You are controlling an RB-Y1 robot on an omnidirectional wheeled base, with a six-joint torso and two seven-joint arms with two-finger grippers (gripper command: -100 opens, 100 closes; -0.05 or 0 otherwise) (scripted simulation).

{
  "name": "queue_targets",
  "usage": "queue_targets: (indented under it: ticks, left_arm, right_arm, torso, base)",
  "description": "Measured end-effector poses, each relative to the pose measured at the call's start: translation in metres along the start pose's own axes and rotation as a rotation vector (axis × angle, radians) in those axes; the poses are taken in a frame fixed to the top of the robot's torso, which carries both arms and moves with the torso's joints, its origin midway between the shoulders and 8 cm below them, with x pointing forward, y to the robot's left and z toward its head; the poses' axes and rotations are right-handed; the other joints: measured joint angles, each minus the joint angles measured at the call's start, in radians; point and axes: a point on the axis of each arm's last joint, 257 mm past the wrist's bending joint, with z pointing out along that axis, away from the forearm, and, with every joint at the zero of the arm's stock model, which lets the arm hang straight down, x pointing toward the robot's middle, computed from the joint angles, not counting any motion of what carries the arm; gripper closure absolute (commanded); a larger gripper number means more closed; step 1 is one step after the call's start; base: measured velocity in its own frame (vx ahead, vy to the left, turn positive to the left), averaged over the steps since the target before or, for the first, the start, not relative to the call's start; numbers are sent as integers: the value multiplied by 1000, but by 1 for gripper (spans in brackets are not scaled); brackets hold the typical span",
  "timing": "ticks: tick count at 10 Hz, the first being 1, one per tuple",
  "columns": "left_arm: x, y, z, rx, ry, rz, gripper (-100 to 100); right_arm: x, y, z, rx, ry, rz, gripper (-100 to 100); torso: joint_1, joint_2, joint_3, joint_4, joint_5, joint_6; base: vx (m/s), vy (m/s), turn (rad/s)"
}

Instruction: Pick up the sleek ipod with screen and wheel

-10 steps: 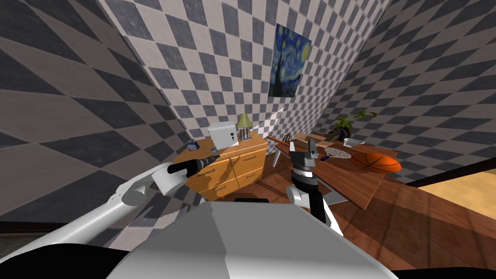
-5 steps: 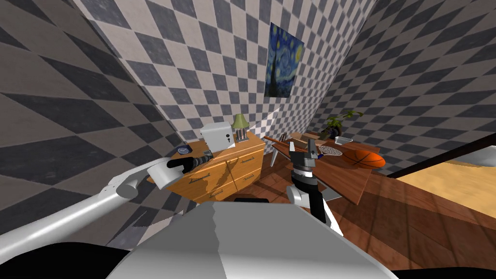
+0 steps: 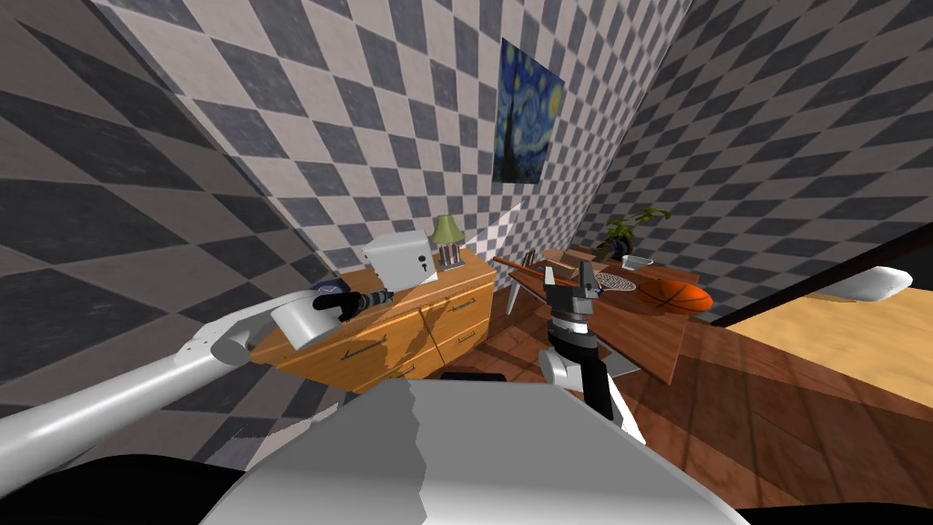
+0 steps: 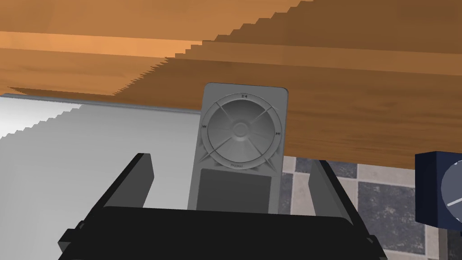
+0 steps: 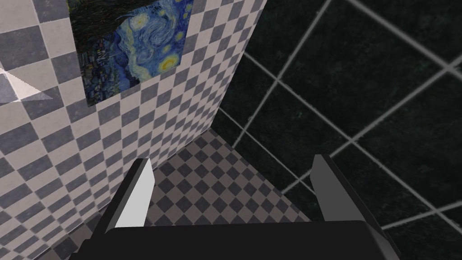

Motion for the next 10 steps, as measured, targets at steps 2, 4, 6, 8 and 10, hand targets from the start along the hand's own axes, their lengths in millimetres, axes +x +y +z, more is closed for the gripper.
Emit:
queue_targets:
  ticks: [2,4,6,8,10]
  left_arm:
    - [1,3,3,4,5,3,-100]
    - [-1,6,7,16,8,14,-100]
    - [-3,11,13,28,12,24,-100]
    - [-3,15,18,42,12,35,-100]
    - [-6,21,23,55,10,45,-100]
  right_arm:
    - [0,0,0,0,0,0,0]
    - [0,0,0,0,0,0,0]
    - [0,0,0,0,0,0,0]
    - [0,0,0,0,0,0,0]
    - [0,0,0,0,0,0,0]
  torso:
    - [-2,1,1,1,0,-1]
    - [-4,1,1,0,-1,0]
    - [-4,1,1,0,-1,0]
    - [-4,0,0,0,-1,0]
    - [-3,1,1,0,-1,0]
  base:
    - [43,-48,94]
    - [42,-55,71]
    - [46,-60,85]
    - [43,-62,91]
    - [40,-58,77]
